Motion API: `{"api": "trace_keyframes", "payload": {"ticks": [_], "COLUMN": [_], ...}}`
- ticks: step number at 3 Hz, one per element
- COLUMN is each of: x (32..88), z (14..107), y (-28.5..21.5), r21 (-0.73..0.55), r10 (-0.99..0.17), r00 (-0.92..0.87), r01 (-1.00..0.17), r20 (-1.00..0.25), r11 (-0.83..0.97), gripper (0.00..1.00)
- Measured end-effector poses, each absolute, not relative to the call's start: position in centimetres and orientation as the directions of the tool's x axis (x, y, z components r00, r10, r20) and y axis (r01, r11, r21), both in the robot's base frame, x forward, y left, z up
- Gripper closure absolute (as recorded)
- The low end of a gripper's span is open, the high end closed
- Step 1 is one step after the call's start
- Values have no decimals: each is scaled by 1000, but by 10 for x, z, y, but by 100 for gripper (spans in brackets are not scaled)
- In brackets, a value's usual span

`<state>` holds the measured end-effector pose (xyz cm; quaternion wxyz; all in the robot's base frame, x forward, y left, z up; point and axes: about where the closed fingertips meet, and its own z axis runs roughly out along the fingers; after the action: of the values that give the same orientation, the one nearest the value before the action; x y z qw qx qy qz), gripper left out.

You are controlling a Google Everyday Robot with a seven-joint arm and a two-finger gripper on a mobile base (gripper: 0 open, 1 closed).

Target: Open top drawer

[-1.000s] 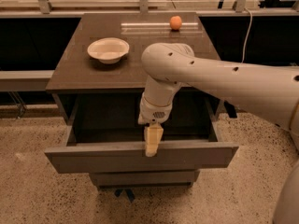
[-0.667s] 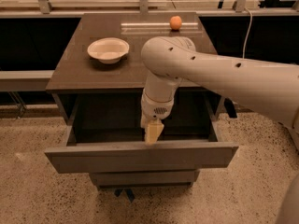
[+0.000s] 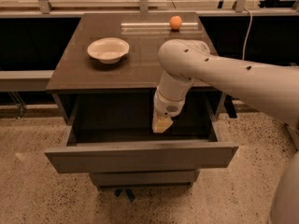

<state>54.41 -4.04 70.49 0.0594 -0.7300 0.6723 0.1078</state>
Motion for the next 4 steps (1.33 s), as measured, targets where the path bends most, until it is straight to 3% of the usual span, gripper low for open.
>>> {"api": "trace_keyframes", "payload": {"ticks": [1,4], "x": [555,563], "z": [689,636], "y": [-47,-31], "r21": [43,-21], "r10": [-953,-889], "r00": [55,67], "r01": [-997,-998], "r20": [-297,-453], "r11": [-71,-64], "gripper": [100,100]}}
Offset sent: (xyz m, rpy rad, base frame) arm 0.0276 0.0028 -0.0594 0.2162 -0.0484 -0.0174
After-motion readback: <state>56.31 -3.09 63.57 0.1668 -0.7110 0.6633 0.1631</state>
